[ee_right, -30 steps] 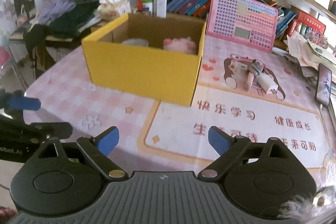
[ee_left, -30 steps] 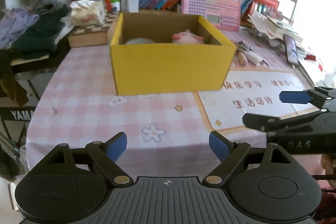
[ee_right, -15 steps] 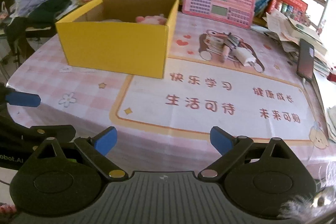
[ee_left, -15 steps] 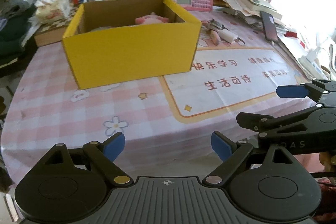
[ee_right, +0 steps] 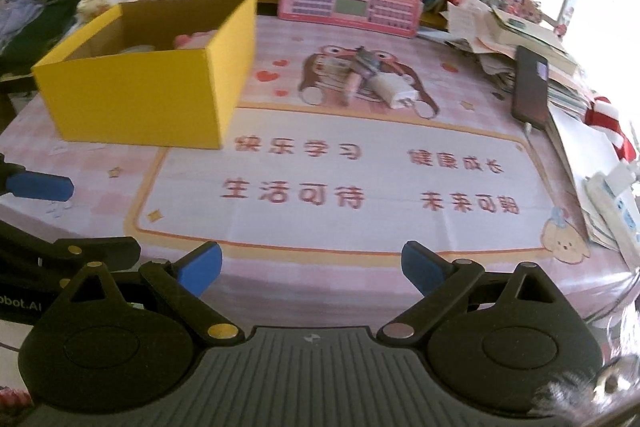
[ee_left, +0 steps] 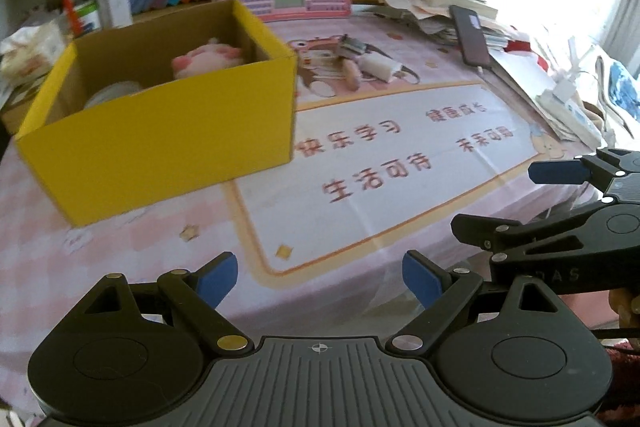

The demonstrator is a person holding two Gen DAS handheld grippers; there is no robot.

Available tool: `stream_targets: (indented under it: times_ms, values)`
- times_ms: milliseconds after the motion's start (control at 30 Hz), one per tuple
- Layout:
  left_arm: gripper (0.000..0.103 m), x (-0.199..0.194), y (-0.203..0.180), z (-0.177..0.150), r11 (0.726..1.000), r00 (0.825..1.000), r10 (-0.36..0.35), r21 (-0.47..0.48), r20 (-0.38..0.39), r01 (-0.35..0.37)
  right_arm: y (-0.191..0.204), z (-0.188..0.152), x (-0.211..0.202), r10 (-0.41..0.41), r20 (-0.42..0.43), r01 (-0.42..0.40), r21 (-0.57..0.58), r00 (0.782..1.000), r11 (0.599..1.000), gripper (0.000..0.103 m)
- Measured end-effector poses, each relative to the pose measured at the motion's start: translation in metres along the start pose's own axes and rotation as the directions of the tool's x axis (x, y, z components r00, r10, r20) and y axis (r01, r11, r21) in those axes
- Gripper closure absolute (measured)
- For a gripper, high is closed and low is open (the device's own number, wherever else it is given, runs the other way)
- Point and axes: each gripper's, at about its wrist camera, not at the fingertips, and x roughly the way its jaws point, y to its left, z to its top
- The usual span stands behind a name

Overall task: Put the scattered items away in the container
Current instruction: 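Withdraw both tools from the box toward the items on the printed mat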

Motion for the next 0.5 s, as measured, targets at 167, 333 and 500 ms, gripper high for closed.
stream_targets:
  times_ms: [167, 333, 500]
  values:
    - [0.011, 0.018, -0.018, 0.016, 0.999, 1.0, -0.026, 0.04, -0.01, 0.026, -0.024, 0.005, 0.008, -0.029, -0.003, 0.029, 0.025, 1.0, 0.999, 0.006]
    - [0.011, 0.039, -0.034, 0.034, 0.998, 0.999, -0.042, 0.052, -0.022, 0.043, -0.049, 0.012, 0.02, -0.047, -0.017, 0.048, 0.035, 0.999, 0.998, 0.006]
    - [0.011, 0.061, -0.051, 0.053, 0.997, 0.998, -0.051, 0.062, -0.031, 0.053, -0.076, 0.022, 0.034, -0.059, -0.033, 0.061, 0.043, 0.998, 0.997, 0.006]
